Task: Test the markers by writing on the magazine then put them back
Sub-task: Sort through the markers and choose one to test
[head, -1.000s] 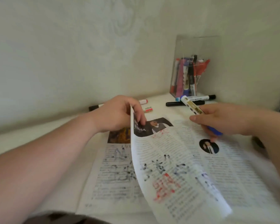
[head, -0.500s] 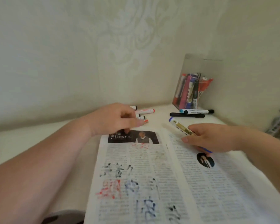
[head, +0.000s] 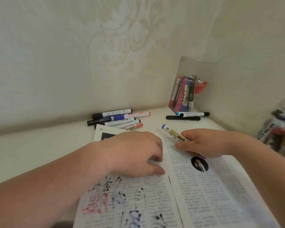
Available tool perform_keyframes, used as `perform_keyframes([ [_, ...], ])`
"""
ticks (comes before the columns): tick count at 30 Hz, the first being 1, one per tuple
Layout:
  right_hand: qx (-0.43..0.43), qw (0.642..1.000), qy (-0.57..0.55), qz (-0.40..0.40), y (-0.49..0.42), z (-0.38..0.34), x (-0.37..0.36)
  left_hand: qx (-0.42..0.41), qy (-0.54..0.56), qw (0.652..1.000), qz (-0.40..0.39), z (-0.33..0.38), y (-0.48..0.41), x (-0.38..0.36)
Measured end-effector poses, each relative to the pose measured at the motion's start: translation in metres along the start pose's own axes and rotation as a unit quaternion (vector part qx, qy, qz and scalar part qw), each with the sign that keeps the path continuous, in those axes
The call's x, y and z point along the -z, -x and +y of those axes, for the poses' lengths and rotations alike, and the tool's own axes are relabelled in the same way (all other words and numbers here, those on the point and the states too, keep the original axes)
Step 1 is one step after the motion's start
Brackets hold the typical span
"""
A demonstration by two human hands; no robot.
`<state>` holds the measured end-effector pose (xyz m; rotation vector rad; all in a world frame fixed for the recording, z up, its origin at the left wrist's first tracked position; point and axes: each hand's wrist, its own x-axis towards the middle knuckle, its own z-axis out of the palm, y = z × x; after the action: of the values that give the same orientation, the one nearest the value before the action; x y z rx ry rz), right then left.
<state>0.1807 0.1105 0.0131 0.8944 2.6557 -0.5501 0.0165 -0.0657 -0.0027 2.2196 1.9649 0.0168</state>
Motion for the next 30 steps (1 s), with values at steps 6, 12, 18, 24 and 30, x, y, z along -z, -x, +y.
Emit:
perform_keyframes([
  [6,-0.014,0.998,-0.041,-0.043,-0.005,0.002,0.012,0.017,-0.116,0.993,0.003,0.014,-0.029,0.013],
  [12,0.042,0.968,-0.223,0.108,-0.016,0.019,0.001,0.103,0.016,0.991,0.089,0.009,-0.058,-0.010],
  [18,0.091,0.888,-0.422,0.160,-0.014,0.022,-0.011,0.062,0.003,0.967,0.246,0.003,-0.055,-0.031],
  [24,0.166,0.823,-0.539,0.065,-0.016,0.013,-0.020,0.045,0.037,0.949,0.311,-0.007,-0.069,-0.032],
  [30,0.098,0.785,-0.555,0.257,-0.032,0.027,-0.016,0.128,0.147,0.929,0.315,-0.025,-0.067,-0.026],
])
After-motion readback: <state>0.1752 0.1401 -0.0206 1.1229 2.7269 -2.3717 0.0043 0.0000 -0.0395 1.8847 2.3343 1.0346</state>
